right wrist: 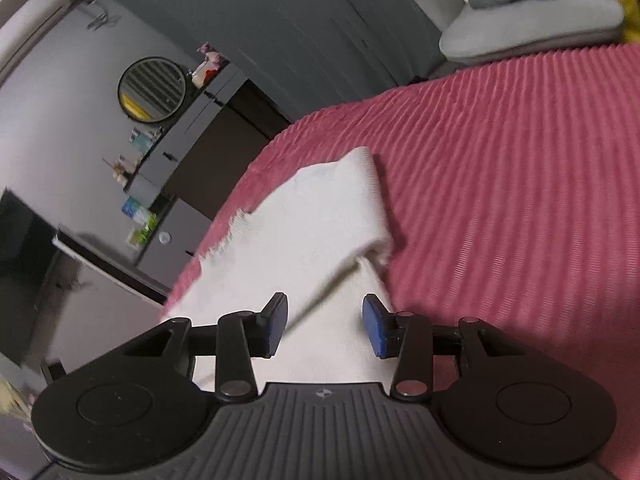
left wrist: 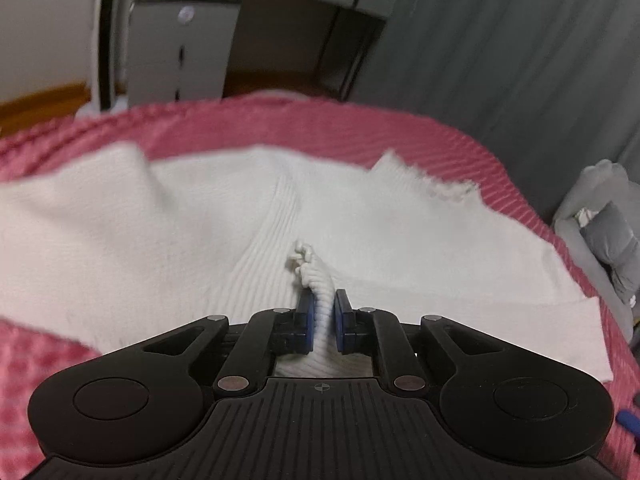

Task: Fold small clothes
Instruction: 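Close the left tool on the other sleeve of the sweater, then fold the held sleeve over the sweater body with the left tool and release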

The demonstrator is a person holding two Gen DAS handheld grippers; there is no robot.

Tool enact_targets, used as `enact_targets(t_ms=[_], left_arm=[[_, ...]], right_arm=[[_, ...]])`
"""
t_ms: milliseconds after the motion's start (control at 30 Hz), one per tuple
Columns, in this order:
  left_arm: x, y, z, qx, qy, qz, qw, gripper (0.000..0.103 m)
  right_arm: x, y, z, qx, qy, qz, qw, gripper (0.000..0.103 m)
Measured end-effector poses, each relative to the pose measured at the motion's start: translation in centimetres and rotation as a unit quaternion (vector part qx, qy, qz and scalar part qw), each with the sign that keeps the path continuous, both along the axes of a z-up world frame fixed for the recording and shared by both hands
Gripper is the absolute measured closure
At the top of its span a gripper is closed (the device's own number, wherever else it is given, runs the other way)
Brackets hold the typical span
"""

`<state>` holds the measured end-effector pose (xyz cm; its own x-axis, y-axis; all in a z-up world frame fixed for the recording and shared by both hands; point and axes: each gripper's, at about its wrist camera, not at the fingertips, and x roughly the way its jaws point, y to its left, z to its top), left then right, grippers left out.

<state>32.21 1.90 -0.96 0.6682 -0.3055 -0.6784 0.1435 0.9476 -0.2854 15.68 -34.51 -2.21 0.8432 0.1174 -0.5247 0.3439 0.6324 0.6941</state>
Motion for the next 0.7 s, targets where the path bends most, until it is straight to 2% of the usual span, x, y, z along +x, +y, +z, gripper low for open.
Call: enact_targets(t_ms=[133, 200, 333, 467, 633, 700], left_arm=[[0.0, 0.4, 1.5, -0.011, -0.029, -0.002, 0.9995, 0.091], [0.0, 0.9, 2.3, -0.013, -0.041, 0.000, 0.9991, 0.091], [0.1, 1.9, 3.3, 0.008, -0.072, 0.010, 0.9973, 0.091], [0.6, 3.2, 2.4, -0.014, -0.044, 0.021, 0.9987, 0.091], [0.4, 4.0, 1.3, -0.020, -0.030, 0.018, 0.9992, 0.091], [0.5, 4.2, 0.9, -0.024, -0.021, 0.016, 0.9994, 0.091]], right_arm=[[2.4, -0.4, 0.0, 0.020, -0.004, -0.011, 1.000, 0.063], [3.4, -0.5, -0.6, 0.032, 0.008, -0.022, 0.999, 0.068], [4.9, -0.3, -2.0, 0.061, 0.013, -0.027, 0.998, 0.070], [6.5, 0.2, -2.5, 0.039, 0.029, -0.036, 0.998, 0.070], [7.4, -0.8, -3.5, 0.073, 0.030, -0.068, 0.995, 0.071], [7.7, -0.9, -3.6, 0.067, 0.032, -0.076, 0.994, 0.083]])
